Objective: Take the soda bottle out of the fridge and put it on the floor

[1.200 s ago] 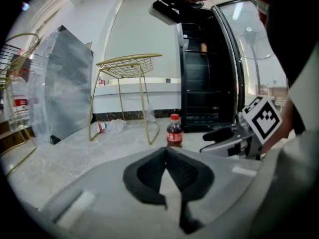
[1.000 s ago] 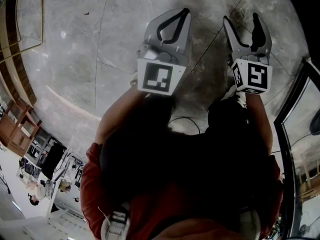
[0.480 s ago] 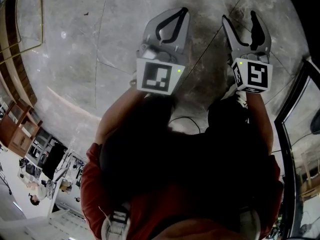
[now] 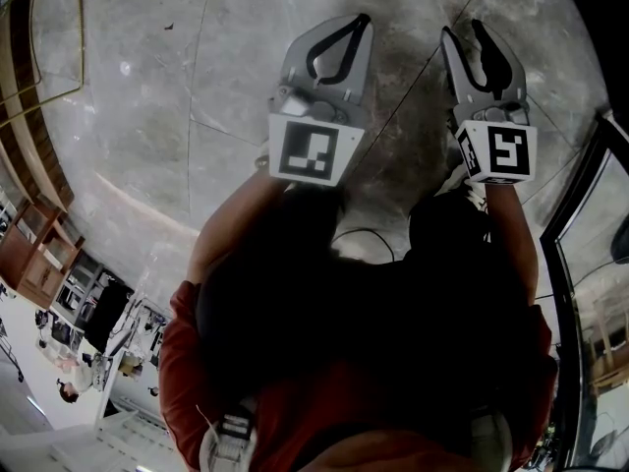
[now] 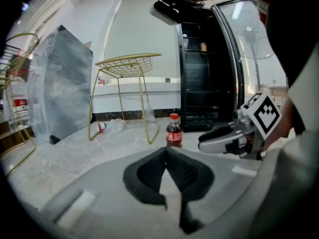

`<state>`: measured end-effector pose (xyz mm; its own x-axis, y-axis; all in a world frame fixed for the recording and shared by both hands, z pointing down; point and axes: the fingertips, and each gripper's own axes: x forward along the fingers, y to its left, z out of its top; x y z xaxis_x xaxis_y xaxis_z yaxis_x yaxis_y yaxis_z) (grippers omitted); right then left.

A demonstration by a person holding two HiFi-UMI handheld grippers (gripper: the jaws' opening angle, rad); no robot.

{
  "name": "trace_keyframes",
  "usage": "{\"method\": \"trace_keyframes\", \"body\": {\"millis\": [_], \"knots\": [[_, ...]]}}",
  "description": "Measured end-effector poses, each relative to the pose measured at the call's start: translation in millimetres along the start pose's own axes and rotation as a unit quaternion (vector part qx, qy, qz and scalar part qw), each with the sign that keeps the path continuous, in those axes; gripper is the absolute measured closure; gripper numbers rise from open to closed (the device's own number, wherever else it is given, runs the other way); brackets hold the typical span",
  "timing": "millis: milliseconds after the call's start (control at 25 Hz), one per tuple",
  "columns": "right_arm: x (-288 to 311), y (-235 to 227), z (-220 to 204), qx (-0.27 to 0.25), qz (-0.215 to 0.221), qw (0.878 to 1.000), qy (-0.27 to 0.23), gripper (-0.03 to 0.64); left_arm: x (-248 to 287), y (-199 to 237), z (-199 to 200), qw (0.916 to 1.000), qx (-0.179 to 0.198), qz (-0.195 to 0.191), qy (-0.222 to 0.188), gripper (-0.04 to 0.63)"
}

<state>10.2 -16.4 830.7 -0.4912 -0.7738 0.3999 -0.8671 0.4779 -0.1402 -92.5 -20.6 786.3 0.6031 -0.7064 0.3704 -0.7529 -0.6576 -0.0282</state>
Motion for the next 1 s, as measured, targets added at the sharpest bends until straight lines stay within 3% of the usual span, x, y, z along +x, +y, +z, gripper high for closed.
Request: {"method": "trace_keyframes", "body": {"millis": [320, 720, 880, 1000], "knots": [[-0.7, 1.7, -0.7, -0.015, 0.001, 1.000, 0.006, 0.617, -0.5, 0.5, -0.7, 1.0000, 0.003, -0.001, 0.002, 0.595], [-0.3, 4.6, -1.2, -0.027, 0.001, 1.000, 0.008, 0.617, 0.2, -0.3, -2.2, 0.9999, 0.012, -0.006, 0.007, 0.595], [-13.9, -6.1, 5.5, -0.026, -0.015, 0.999, 0.016, 0.617, -4.5, 1.8, -0.1, 0.9992, 0.035, -0.011, 0.019, 0.595], [-31.8, -17.1, 15.5, -0.006, -0.045, 0.999, 0.020, 0.617, -8.4, 3.9, 9.7, 0.9987, 0.031, -0.016, 0.038, 0.595]]}}
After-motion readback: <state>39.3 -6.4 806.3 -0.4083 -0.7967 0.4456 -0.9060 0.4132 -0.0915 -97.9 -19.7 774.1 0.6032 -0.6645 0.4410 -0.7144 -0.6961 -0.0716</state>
